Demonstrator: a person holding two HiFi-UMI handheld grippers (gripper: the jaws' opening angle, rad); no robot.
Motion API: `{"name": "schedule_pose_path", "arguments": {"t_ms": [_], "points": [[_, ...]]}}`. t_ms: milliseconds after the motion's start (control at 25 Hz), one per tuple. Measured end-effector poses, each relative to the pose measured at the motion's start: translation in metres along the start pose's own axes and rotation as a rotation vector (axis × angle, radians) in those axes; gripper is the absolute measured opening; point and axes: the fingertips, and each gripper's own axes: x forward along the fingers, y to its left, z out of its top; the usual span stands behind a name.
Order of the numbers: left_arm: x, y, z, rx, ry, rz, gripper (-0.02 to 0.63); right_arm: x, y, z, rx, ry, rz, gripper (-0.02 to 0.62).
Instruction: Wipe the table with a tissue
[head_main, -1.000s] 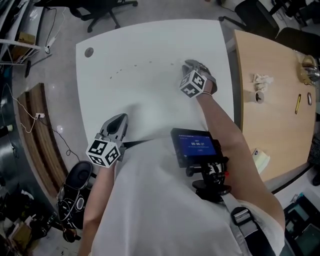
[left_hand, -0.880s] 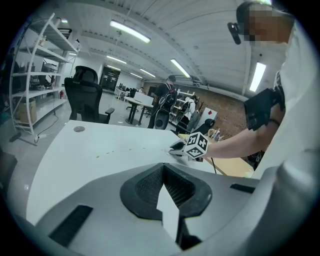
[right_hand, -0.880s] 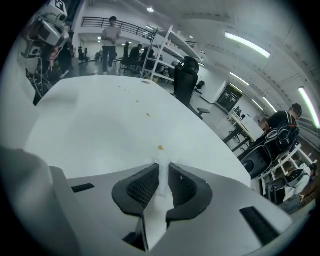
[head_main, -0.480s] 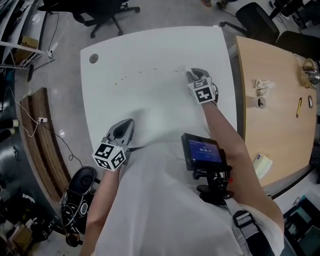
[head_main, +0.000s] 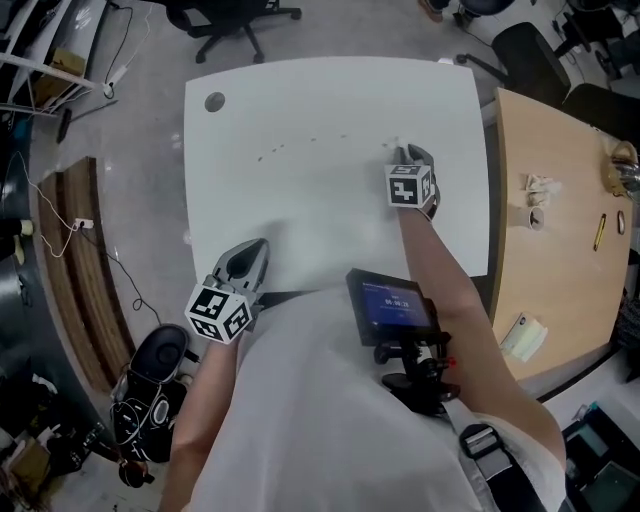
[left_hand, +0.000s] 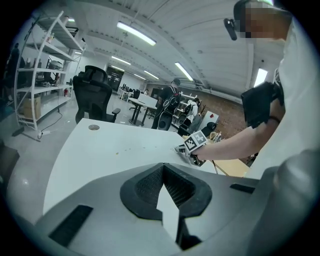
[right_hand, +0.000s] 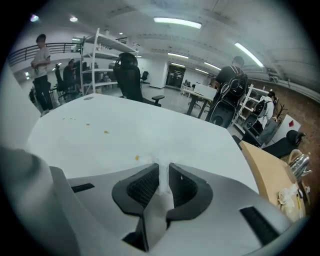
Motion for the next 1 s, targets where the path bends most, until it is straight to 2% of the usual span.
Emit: {"name": "schedule_pose_path", "arguments": {"t_ms": [200, 440, 640, 760, 880, 920, 1000], "points": [[-0.014, 0.016, 0.002, -0.005, -0.015, 0.006, 0.006, 0.004, 0.021, 0.01, 0.039, 0.013, -0.026, 0.061], [-0.03, 0.032, -0.004, -0.036, -0.034, 0.039, 0.006, 0.005, 0.064, 0.029, -0.082, -0.036, 0.073, 0.061], [-0.029, 0.035, -0.009, -0.051, -0.03, 0.031, 0.006, -0.003, 0.11, 0.035, -0.143, -0.056, 0.229, 0.061], [-0.021, 0.032, -0.003, -0.043, -0.031, 0.013, 0.006, -0.014, 0.144, 0.032, -0.163, -0.056, 0.399, 0.061], [-0.013, 0.029, 0.001, -0.036, -0.032, -0.003, 0.006, -0.03, 0.172, 0.025, -0.181, -0.052, 0.608, 0.061], [-0.012, 0.028, 0.001, -0.035, -0.032, -0.006, 0.006, -0.036, 0.175, 0.025, -0.171, -0.062, 0.649, 0.061], [-0.01, 0.029, 0.003, -0.035, -0.031, -0.012, 0.006, -0.038, 0.163, 0.032, -0.127, -0.09, 0.634, 0.061]]}}
